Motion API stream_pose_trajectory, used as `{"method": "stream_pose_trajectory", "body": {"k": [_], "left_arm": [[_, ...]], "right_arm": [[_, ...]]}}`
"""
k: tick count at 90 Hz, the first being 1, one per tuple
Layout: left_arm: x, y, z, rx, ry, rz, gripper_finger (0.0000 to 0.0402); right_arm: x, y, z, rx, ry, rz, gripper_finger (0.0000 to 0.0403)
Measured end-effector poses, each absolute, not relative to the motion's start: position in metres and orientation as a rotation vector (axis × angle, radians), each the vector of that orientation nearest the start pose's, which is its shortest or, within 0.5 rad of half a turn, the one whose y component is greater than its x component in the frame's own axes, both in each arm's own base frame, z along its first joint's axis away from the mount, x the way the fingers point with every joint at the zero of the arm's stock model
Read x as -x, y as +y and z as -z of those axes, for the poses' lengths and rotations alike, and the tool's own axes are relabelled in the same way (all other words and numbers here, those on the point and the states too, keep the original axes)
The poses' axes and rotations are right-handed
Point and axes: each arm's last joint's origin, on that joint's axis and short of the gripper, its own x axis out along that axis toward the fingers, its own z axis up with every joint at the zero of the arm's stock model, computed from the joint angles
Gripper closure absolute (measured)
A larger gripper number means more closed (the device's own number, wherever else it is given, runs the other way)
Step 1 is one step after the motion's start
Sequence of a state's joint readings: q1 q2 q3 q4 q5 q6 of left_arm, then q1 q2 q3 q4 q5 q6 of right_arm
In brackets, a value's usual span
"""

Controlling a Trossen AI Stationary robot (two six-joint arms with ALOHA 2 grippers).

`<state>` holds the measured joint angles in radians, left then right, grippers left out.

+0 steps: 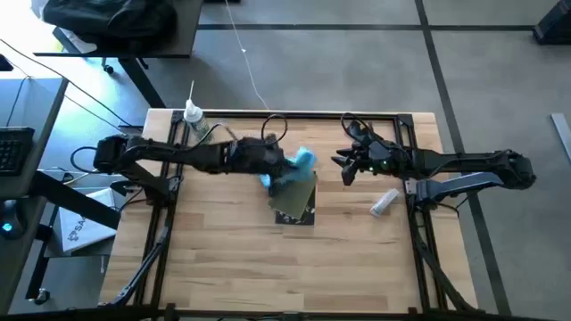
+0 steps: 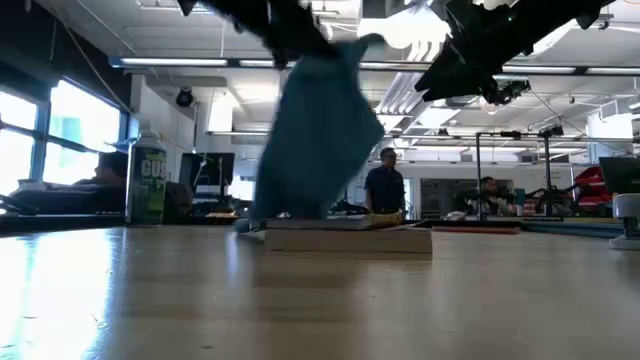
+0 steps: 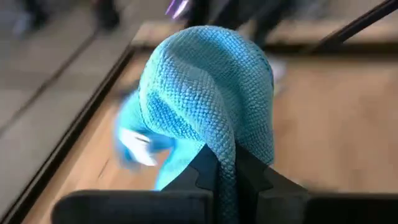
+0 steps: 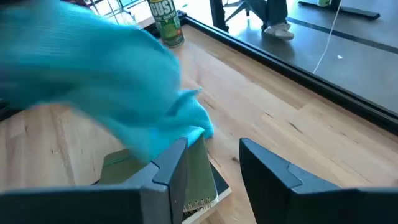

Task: Apply microfiber cloth
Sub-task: Move the blue microfiber towel from the top left to the center, then move the books from the center to the left of the table

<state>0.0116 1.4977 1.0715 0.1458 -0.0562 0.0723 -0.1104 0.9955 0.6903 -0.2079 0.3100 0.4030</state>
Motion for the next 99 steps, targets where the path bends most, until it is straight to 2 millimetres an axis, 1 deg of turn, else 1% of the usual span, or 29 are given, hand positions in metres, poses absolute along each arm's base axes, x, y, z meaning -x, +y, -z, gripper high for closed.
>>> {"method": "stream_pose_trajectory", "body": {"k": [8, 13, 19, 38, 50, 62, 71, 74, 79, 93, 99], "left_arm": [[-0.350, -0.011, -0.291, -0.071, 0.144, 0.026, 0.0401], [-0.357, -0.019, -0.282, -0.066, 0.093, 0.048, 0.0401], [-0.366, -0.023, -0.265, -0.058, 0.082, 0.048, 0.0401], [-0.401, -0.022, -0.203, -0.031, 0.155, -0.021, 0.0401], [-0.422, -0.019, -0.173, -0.004, 0.200, -0.063, 0.0401], [-0.438, -0.019, -0.142, 0.026, 0.276, -0.065, 0.0401], [-0.443, -0.019, -0.122, 0.014, 0.384, -0.077, 0.0401], [-0.443, -0.019, -0.114, 0.000, 0.440, -0.091, 0.0401], [-0.441, -0.018, -0.107, -0.031, 0.509, -0.115, 0.0402], [-0.432, -0.015, -0.104, -0.123, 0.663, -0.180, 0.0402], [-0.425, -0.017, -0.106, -0.158, 0.743, -0.189, 0.0402]], "right_arm": [[-0.208, -0.031, -0.259, -0.338, 0.458, 0.496, 0.0288], [-0.206, -0.031, -0.258, -0.339, 0.489, 0.487, 0.0288], [-0.204, -0.031, -0.257, -0.334, 0.537, 0.494, 0.0288], [-0.196, -0.030, -0.267, -0.332, 0.667, 0.524, 0.0288], [-0.196, -0.030, -0.273, -0.330, 0.661, 0.523, 0.0288], [-0.196, -0.030, -0.275, -0.328, 0.651, 0.528, 0.0288], [-0.196, -0.030, -0.275, -0.332, 0.650, 0.530, 0.0288], [-0.196, -0.030, -0.275, -0.336, 0.649, 0.531, 0.0288], [-0.196, -0.030, -0.275, -0.344, 0.646, 0.534, 0.0288], [-0.197, -0.030, -0.275, -0.354, 0.641, 0.537, 0.0288], [-0.197, -0.030, -0.276, -0.356, 0.632, 0.536, 0.0288]]}}
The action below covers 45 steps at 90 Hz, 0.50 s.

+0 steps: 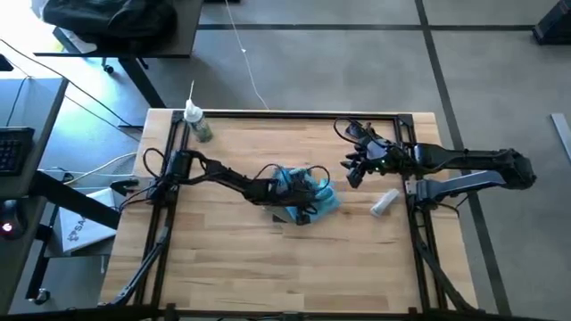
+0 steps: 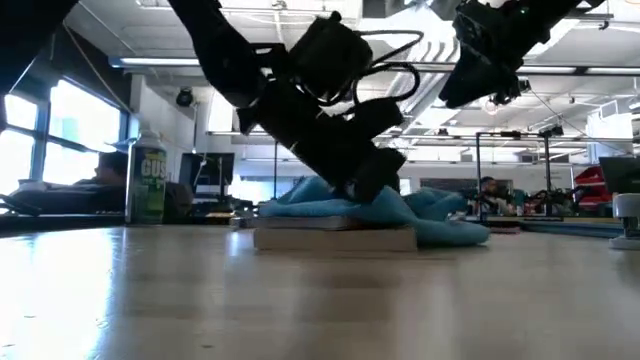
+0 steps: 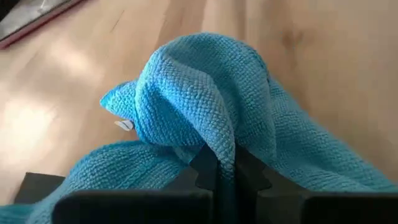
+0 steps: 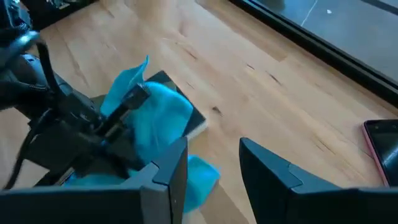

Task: Apply microfiber cloth
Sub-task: Move the books from the center to the left of the table

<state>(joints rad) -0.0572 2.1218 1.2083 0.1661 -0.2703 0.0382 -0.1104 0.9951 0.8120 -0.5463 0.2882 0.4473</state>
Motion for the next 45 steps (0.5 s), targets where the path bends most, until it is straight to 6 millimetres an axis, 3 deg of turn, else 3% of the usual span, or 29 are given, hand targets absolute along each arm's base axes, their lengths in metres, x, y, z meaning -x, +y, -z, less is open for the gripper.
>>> {"method": "stream_pose_trajectory", "body": {"k": [22, 45], "left_arm": [[-0.389, -0.035, -0.114, -0.310, 1.043, -0.202, 0.0401], [-0.305, -0.050, -0.127, -0.376, 1.241, -0.309, 0.0401]], "right_arm": [[-0.200, -0.030, -0.278, -0.364, 0.594, 0.528, 0.0288], [-0.205, -0.031, -0.259, -0.372, 0.555, 0.515, 0.0288]]}}
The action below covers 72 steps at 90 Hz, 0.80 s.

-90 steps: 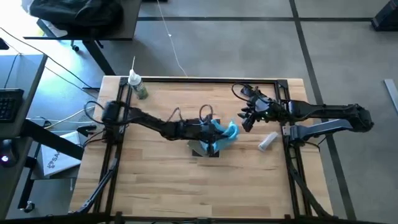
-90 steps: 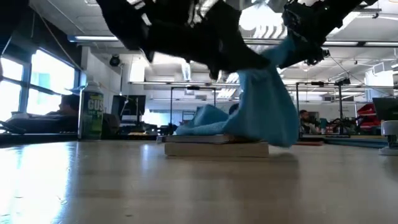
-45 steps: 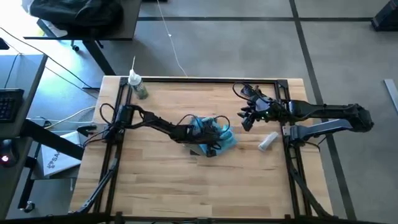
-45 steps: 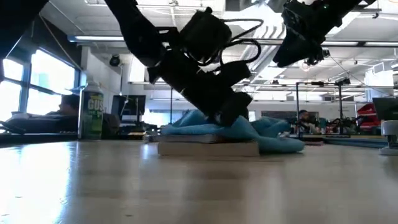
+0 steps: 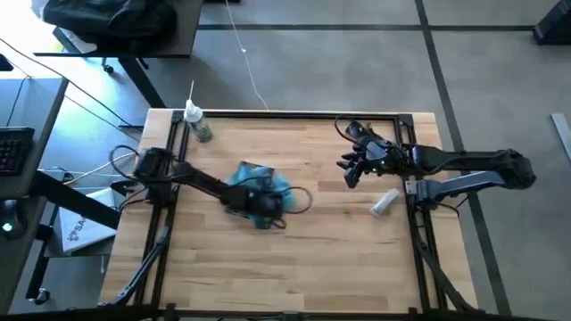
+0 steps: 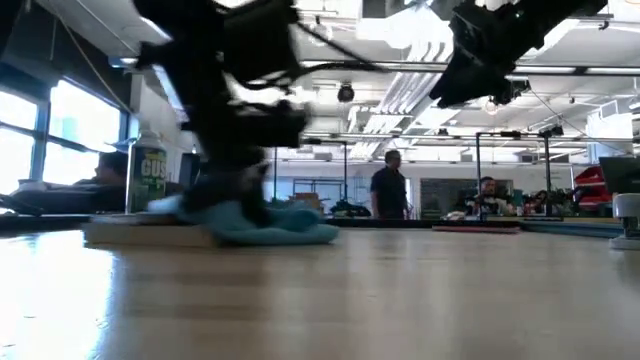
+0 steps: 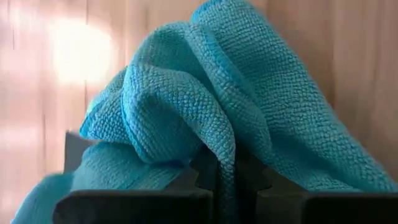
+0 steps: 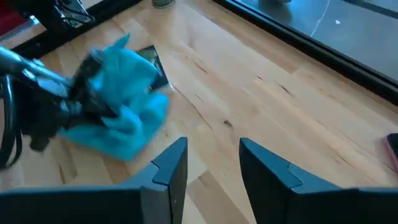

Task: Apply microfiber cloth
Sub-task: Move the books from the center to the left of the table, then put the microfiber towel on the left books

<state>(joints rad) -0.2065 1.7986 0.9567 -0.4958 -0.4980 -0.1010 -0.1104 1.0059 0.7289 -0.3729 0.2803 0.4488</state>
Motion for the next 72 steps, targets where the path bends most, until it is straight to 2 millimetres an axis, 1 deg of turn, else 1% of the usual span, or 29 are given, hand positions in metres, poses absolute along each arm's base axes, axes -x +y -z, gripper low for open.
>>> {"method": "stream_pose_trajectory", "body": {"k": [9, 14, 19, 23, 27, 33, 45, 50, 55, 60, 66, 72], "left_arm": [[-0.265, -0.052, -0.137, -0.325, 1.307, -0.359, 0.0401], [-0.246, -0.054, -0.144, -0.289, 1.311, -0.391, 0.0401], [-0.231, -0.055, -0.152, -0.261, 1.266, -0.414, 0.0401], [-0.226, -0.056, -0.158, -0.242, 1.202, -0.427, 0.0401], [-0.224, -0.057, -0.166, -0.214, 1.107, -0.429, 0.0401], [-0.229, -0.058, -0.178, -0.173, 0.950, -0.403, 0.0401], [-0.244, -0.061, -0.203, -0.158, 0.680, -0.315, 0.0401], [-0.251, -0.064, -0.217, -0.133, 0.552, -0.250, 0.0401], [-0.257, -0.068, -0.233, -0.091, 0.410, -0.141, 0.0401], [-0.258, -0.072, -0.250, -0.064, 0.279, 0.005, 0.0401], [-0.254, -0.076, -0.268, -0.059, 0.155, 0.138, 0.0401], [-0.245, -0.077, -0.281, -0.071, 0.092, 0.173, 0.0401]], "right_arm": [[-0.212, -0.032, -0.248, -0.376, 0.528, 0.509, 0.0288], [-0.218, -0.032, -0.242, -0.378, 0.521, 0.503, 0.0288], [-0.224, -0.032, -0.237, -0.380, 0.522, 0.491, 0.0288], [-0.230, -0.033, -0.232, -0.375, 0.528, 0.488, 0.0288], [-0.235, -0.033, -0.227, -0.369, 0.539, 0.486, 0.0288], [-0.245, -0.034, -0.220, -0.364, 0.534, 0.482, 0.0288], [-0.260, -0.035, -0.205, -0.355, 0.560, 0.447, 0.0288], [-0.265, -0.035, -0.203, -0.328, 0.593, 0.439, 0.0288], [-0.267, -0.036, -0.206, -0.291, 0.634, 0.445, 0.0288], [-0.268, -0.037, -0.213, -0.243, 0.669, 0.469, 0.0288], [-0.269, -0.039, -0.222, -0.185, 0.714, 0.516, 0.0288], [-0.269, -0.040, -0.233, -0.137, 0.748, 0.547, 0.0288]]}}
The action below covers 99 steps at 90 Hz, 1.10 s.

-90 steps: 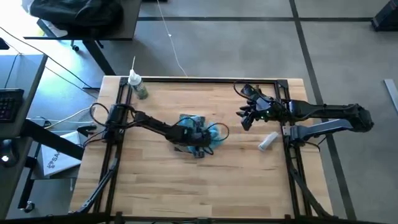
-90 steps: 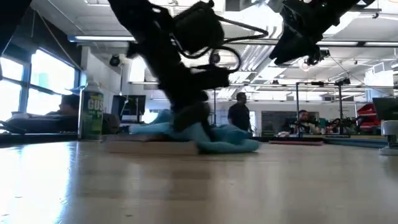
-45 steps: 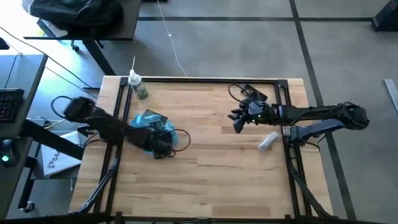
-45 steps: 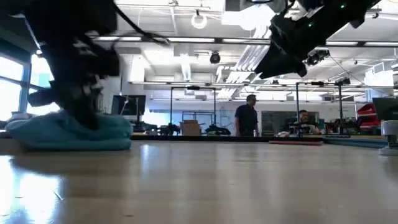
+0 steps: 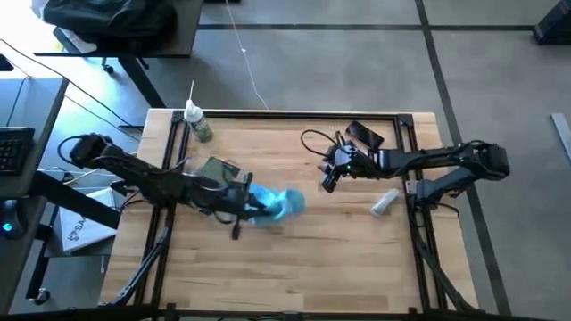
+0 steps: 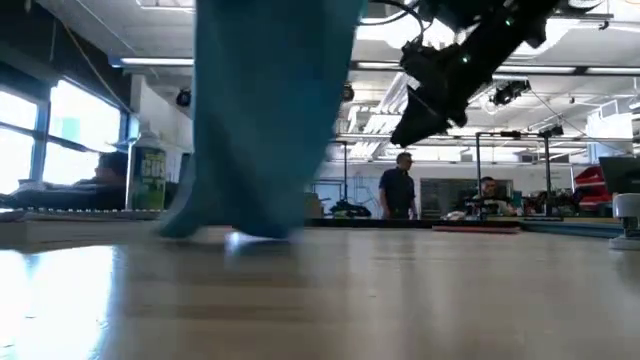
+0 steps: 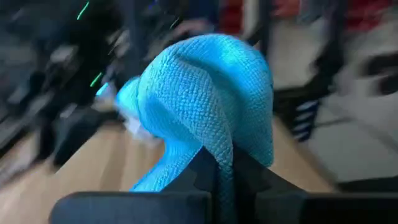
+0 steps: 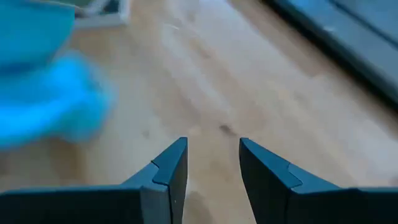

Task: Apply microfiber cloth
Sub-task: Put the microfiber towel on the left books

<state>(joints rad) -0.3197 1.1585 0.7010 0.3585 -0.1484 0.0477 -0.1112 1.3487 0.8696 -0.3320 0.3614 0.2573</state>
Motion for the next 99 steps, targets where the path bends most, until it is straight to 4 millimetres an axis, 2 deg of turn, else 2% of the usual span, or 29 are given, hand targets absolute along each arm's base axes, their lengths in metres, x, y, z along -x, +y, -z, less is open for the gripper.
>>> {"method": "stream_pose_trajectory", "body": {"k": [8, 23, 32, 44, 56, 62, 74, 88, 99], "left_arm": [[-0.232, -0.070, -0.288, -0.107, 0.119, 0.093, 0.0401], [-0.199, -0.050, -0.271, -0.164, 0.429, -0.248, 0.0401], [-0.174, -0.039, -0.265, -0.077, 0.532, -0.431, 0.0401], [-0.155, -0.033, -0.262, 0.075, 0.580, -0.506, 0.0401], [-0.154, -0.035, -0.258, 0.081, 0.610, -0.506, 0.0394], [-0.157, -0.035, -0.256, 0.053, 0.621, -0.526, 0.0382], [-0.164, -0.035, -0.247, -0.021, 0.644, -0.623, 0.0350], [-0.177, -0.038, -0.229, -0.081, 0.703, -0.723, 0.0304], [-0.189, -0.043, -0.217, -0.071, 0.739, -0.709, 0.0268]], "right_arm": [[-0.272, -0.041, -0.246, -0.100, 0.759, 0.550, 0.0288], [-0.275, -0.040, -0.257, -0.077, 0.750, 0.523, 0.0288], [-0.274, -0.040, -0.256, -0.074, 0.761, 0.521, 0.0288], [-0.274, -0.040, -0.256, -0.060, 0.766, 0.514, 0.0288], [-0.274, -0.043, -0.256, -0.038, 0.773, 0.514, 0.0286], [-0.272, -0.051, -0.255, -0.097, 0.772, 0.563, 0.0280], [-0.253, -0.085, -0.247, -0.391, 0.817, 0.776, 0.0259], [-0.234, -0.122, -0.232, -0.465, 0.928, 0.951, 0.0229], [-0.230, -0.147, -0.220, -0.604, 0.894, 1.075, 0.0214]]}}
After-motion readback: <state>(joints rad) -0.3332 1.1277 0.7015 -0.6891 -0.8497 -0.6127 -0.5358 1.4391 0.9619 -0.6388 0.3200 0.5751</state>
